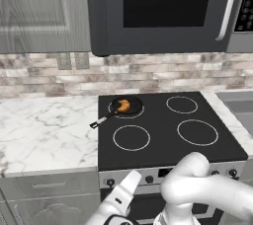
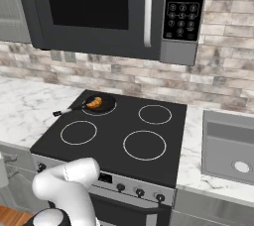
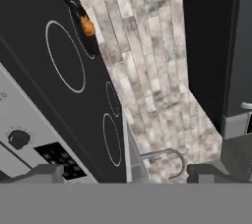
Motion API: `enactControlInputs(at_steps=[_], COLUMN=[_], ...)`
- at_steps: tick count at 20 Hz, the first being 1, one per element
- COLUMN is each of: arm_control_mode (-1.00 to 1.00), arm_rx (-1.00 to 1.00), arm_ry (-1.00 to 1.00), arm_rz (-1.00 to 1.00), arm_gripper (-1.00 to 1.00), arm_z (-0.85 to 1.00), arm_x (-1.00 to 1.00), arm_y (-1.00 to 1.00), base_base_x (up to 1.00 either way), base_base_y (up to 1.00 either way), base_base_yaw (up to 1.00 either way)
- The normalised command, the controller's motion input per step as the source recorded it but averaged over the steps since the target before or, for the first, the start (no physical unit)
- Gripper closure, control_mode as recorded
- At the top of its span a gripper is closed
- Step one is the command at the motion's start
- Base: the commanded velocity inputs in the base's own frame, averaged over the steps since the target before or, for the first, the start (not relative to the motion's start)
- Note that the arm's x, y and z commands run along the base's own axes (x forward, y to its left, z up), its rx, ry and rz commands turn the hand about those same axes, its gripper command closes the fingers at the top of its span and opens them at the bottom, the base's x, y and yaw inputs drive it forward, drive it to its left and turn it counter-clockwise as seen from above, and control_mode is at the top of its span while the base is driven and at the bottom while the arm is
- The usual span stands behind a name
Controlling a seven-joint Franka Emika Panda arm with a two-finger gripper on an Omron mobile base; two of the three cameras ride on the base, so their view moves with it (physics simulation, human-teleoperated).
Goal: Pick the croissant and place it on the pan. Then turn on the stove to warm the croissant.
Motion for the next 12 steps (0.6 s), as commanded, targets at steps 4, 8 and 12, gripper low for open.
enactControlInputs(at_steps=[4,8,12], arm_control_mode=[-1.0,-1.0,-1.0], arm_rx=[-0.07,-0.03,-0.02], arm_ry=[0.0,0.0,0.0], arm_rz=[0.0,0.0,0.0], arm_gripper=[-1.0,-1.0,-1.0], arm_z=[-0.14,-0.13,-0.1], arm_x=[0.0,0.0,0.0], arm_y=[-0.01,-0.02,-0.03], base_base_x=[0.0,0.0,0.0], base_base_y=[0.0,0.0,0.0], base_base_yaw=[0.0,0.0,0.0])
